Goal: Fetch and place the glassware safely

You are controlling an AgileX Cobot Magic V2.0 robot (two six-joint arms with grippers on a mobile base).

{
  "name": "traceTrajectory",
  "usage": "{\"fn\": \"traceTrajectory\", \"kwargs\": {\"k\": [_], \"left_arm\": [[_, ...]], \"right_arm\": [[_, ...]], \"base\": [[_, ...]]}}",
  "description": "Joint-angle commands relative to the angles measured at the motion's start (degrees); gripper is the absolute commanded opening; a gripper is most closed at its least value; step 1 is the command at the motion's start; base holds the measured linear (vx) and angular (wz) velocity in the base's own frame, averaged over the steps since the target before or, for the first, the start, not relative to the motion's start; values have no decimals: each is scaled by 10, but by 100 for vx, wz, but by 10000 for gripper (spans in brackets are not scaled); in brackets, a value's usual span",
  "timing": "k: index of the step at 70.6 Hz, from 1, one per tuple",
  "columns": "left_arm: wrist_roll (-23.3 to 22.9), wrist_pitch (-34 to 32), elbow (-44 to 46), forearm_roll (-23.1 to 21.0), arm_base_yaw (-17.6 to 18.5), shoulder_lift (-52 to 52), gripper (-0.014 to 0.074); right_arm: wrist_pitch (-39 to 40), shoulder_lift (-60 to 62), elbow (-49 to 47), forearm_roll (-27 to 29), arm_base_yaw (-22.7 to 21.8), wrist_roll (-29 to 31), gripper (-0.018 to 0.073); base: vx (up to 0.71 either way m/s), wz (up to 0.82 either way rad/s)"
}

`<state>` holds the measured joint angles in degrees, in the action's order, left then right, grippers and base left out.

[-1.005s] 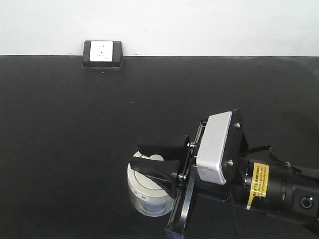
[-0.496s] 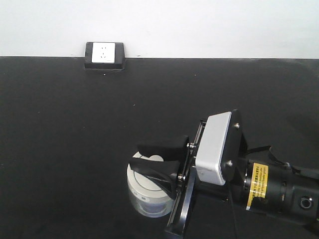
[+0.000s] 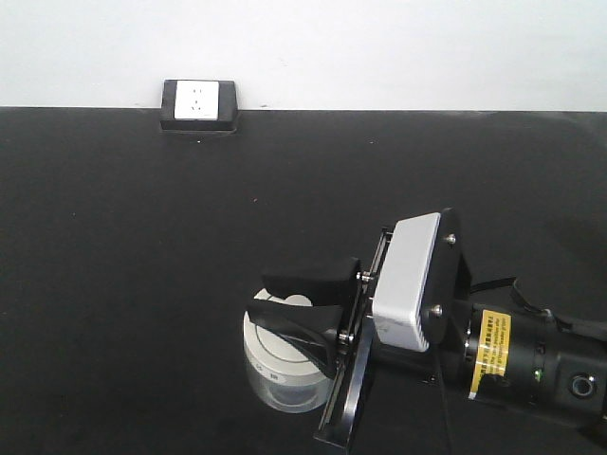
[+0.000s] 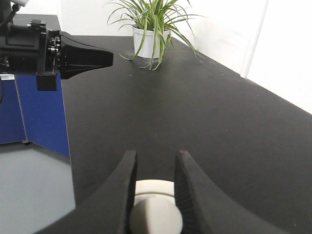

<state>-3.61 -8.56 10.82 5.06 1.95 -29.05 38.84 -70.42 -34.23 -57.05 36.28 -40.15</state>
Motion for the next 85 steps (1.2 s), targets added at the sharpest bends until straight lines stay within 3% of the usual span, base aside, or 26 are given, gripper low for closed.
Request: {"fn": "traceTrajectory", "kwargs": {"k": [1,69,85], "left_arm": [[-5,-40,16,-2,3,-3,-7],[-5,-40,16,-2,3,-3,-7],[-5,-40,16,-2,3,-3,-7]], "right_arm": [[42,13,-17,25,0,3,-3],[65,13,-17,29,0,-6,-3],[59,13,-21,99,-1,6,-1]], "base": [[0,0],[0,0],[0,0]]}}
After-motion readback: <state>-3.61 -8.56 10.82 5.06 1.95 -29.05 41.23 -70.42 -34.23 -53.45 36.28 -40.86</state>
